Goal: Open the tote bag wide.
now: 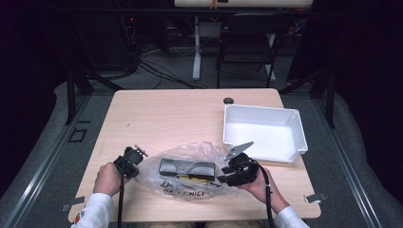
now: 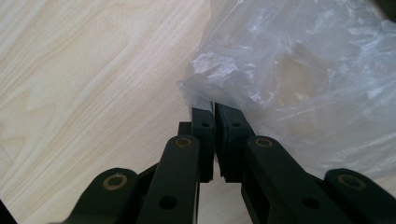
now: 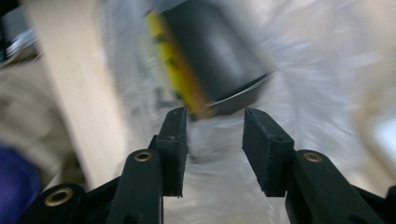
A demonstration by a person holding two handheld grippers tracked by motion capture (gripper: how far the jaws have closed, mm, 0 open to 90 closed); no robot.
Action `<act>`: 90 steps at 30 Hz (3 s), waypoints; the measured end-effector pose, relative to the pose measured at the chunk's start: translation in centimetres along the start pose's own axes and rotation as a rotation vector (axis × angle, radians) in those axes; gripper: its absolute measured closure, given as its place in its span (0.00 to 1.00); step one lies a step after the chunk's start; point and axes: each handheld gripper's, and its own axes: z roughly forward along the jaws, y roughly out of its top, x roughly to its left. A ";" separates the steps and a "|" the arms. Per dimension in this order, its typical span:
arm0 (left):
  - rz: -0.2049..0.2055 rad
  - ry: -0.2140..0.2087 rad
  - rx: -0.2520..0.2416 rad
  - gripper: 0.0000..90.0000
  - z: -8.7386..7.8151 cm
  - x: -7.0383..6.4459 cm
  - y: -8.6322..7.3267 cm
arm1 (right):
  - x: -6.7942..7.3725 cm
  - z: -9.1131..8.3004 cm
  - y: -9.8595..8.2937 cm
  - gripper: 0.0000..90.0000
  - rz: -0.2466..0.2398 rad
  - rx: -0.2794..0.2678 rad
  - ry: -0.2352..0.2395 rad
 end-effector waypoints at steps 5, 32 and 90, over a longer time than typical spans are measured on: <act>-0.014 -0.004 -0.025 0.85 -0.3 0.2 0.2 | -0.4 1.0 0.2 0.71 0.018 0.001 -0.169; -0.101 0.130 -0.112 0.97 1.4 1.9 2.5 | -2.4 5.3 -0.3 0.78 0.134 0.192 -0.212; -0.257 -0.115 -0.346 0.38 -3.7 3.7 0.8 | -2.1 0.6 1.2 0.60 -0.002 0.060 -0.182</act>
